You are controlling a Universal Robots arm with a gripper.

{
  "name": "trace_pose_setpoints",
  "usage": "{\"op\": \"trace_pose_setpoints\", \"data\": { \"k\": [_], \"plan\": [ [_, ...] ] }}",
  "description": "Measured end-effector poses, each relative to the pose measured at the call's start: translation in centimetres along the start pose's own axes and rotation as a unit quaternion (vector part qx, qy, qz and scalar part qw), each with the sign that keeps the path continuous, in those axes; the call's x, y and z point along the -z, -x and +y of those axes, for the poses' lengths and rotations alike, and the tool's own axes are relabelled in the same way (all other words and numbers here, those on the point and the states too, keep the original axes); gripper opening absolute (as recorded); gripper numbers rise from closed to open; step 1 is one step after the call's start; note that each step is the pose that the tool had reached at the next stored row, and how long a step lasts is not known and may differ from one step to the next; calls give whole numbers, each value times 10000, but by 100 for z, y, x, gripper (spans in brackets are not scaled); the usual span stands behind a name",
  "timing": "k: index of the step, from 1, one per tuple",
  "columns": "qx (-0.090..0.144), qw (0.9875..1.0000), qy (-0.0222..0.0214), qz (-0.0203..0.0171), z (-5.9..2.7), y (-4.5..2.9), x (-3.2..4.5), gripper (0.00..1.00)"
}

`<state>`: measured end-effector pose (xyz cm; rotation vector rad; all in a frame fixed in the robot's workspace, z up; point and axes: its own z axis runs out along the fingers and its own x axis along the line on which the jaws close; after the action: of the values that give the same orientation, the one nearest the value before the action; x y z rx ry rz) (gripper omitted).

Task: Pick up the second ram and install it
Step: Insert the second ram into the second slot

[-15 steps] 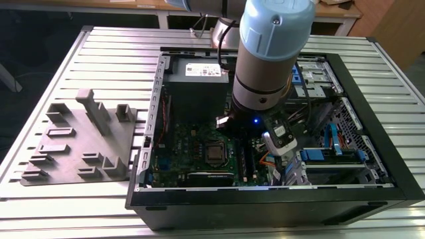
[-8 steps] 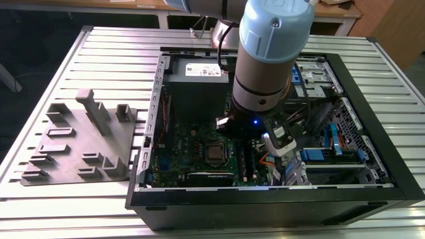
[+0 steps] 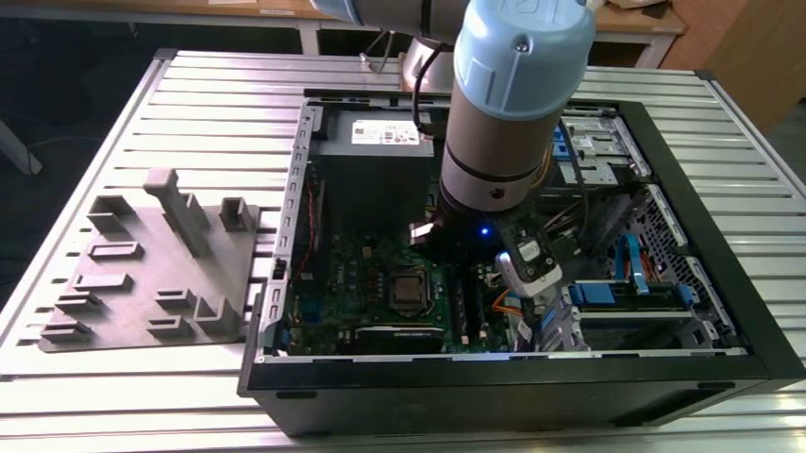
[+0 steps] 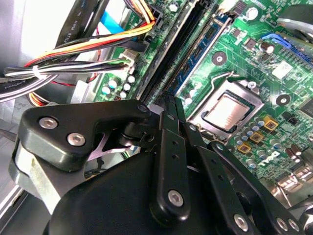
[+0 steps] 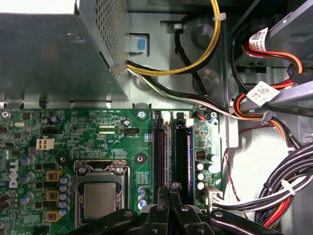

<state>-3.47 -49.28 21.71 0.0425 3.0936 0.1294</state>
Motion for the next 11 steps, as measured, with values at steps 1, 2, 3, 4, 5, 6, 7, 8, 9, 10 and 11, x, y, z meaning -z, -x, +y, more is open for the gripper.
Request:
{"op": "trace_pose_setpoints", "data": {
  "k": [1, 2, 3, 4, 5, 6, 7, 8, 9, 10, 11],
  "plan": [
    [0, 10000, -1, 0, -1, 0, 0, 9],
    [0, 10000, 0, 0, 0, 0, 0, 9],
    [0, 10000, 0, 0, 0, 0, -1, 15],
    [0, 10000, 1, 0, 0, 0, -1, 15],
    [0, 10000, 1, 0, 0, 0, -1, 22],
    [0, 10000, 0, 0, 0, 0, -1, 22],
    [0, 10000, 0, 0, 0, 0, -1, 22],
    [0, 10000, 0, 0, 0, 0, -1, 22],
    [0, 10000, -1, 0, 0, 0, 5, 22],
    [0, 10000, 0, 0, 2, 1, 20, 22],
    [0, 10000, 0, 0, 4, 2, 46, 22]
  ]
}}
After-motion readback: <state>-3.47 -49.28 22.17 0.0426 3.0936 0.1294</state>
